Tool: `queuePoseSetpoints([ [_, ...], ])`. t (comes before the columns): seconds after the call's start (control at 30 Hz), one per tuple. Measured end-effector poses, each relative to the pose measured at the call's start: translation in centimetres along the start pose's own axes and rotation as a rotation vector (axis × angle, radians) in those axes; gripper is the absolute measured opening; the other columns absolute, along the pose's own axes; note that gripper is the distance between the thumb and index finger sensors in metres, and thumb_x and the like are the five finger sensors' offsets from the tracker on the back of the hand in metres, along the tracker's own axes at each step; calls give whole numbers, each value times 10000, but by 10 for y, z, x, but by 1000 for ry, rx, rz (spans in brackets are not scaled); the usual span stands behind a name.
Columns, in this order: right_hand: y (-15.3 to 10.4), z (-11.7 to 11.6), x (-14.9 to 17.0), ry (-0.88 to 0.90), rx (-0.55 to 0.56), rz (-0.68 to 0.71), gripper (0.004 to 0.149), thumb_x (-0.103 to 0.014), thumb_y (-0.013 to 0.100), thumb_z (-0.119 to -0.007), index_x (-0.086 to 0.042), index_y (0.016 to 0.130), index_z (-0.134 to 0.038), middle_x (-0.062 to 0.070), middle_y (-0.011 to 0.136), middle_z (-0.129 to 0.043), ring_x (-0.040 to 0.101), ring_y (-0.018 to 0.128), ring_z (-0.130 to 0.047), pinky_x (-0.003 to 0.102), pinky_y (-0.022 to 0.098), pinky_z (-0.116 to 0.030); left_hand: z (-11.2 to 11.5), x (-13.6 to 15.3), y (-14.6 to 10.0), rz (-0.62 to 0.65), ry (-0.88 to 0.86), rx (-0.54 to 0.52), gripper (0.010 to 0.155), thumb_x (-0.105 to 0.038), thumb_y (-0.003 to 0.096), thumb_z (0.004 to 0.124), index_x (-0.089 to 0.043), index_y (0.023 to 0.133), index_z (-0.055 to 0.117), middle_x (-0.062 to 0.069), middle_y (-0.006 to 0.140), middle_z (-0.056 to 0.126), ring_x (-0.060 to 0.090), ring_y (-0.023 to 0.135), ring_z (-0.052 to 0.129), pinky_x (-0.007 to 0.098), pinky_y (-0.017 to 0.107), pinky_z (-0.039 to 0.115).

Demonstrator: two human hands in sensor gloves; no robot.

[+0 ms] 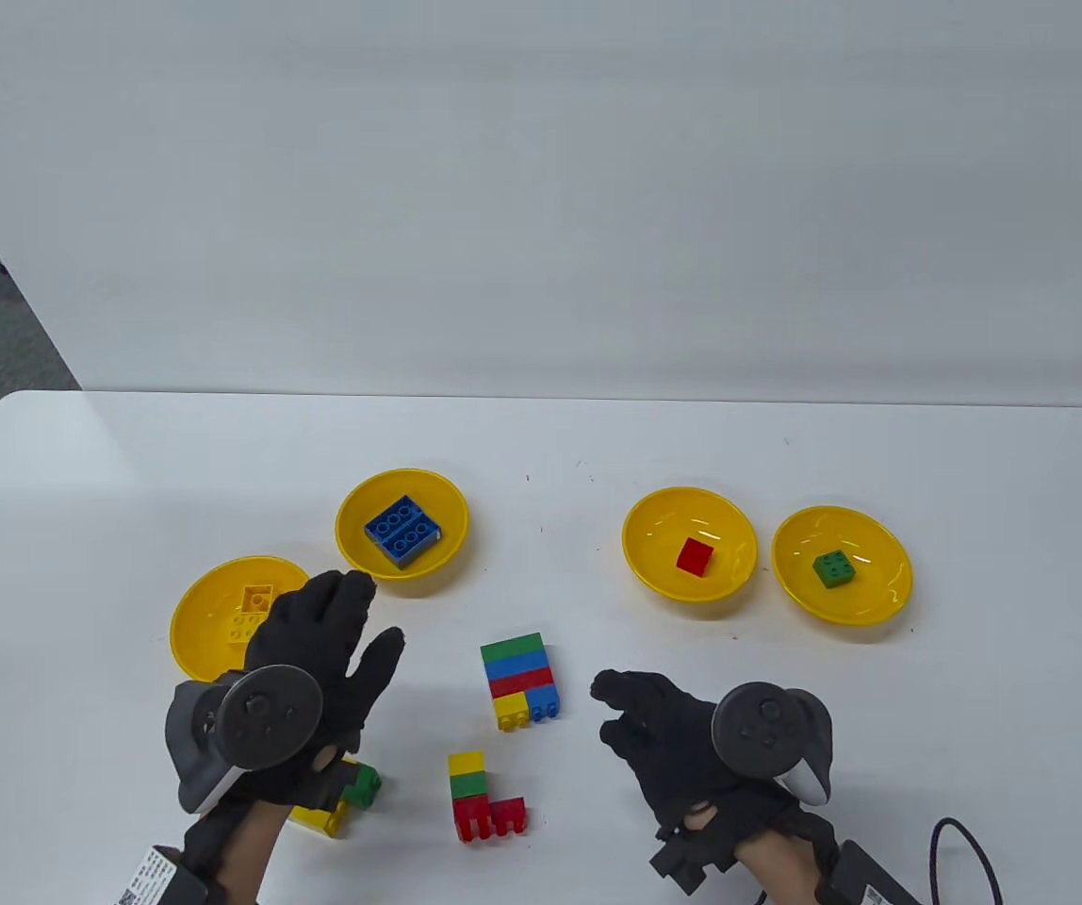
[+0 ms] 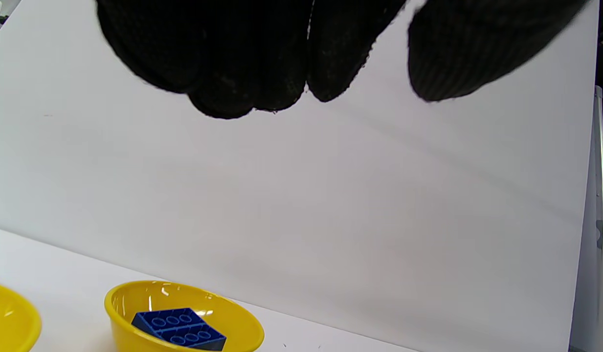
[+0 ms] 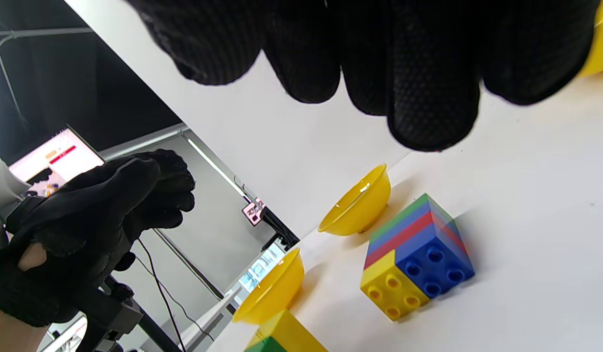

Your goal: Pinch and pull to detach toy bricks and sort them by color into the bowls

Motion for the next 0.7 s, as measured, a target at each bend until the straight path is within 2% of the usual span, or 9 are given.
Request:
queuePoseSetpoints([
  [0.1,13,-7,-5,-66,-46,20,572,-316,417,-771,-1,894,-782,330,866,-788,489,595,-942,682,422,-766,8,11,-4,-14,5,56,626,-545,476,830,-210,1000,757,207,1022,781,470,858,843,624,618,739],
  [0.23,43,-22,-15,-199,-131,74,593,-311,412,-796,-23,929,-748,330,943,-692,526,715,-853,723,481,-695,9,17,-10,-17,5,52,623,-543,475,831,-209,997,763,209,1024,780,472,861,841,625,619,740],
  [0.37,83,-48,-22,-482,-285,96,696,-372,392,-830,-116,1009,-636,299,1045,-524,552,875,-678,758,564,-586,12,22,-15,-25,-2,73,619,-545,475,830,-209,991,770,209,1025,782,473,863,841,626,619,741],
  [0.47,103,-73,-16,-565,-427,81,772,-395,377,-850,-195,1052,-534,275,1087,-385,568,962,-499,790,602,-481,14,24,-15,-30,-15,85,615,-546,475,829,-211,988,776,208,1025,782,472,864,841,625,618,742],
  [0.6,110,-110,4,-648,-646,23,841,-407,369,-869,-427,1039,-361,184,1106,-136,550,1017,-269,802,636,-354,14,24,-16,-34,-27,101,612,-549,476,826,-214,985,779,210,1027,780,472,865,842,625,617,744],
  [0.7,109,-124,19,-694,-672,3,829,-397,371,-871,-468,1019,-360,166,1103,-121,556,1017,-245,800,636,-347,12,26,-16,-40,-49,100,611,-548,478,826,-211,986,780,213,1030,777,475,866,839,626,617,742],
])
Point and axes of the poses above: the tracker on the back of each hand, its own x axis roughly to the little-finger side, its own y axis roughly from the wrist to the fingertips, z = x × y, the point moved 3 cm from there along y, roughly from the wrist to the fingertips
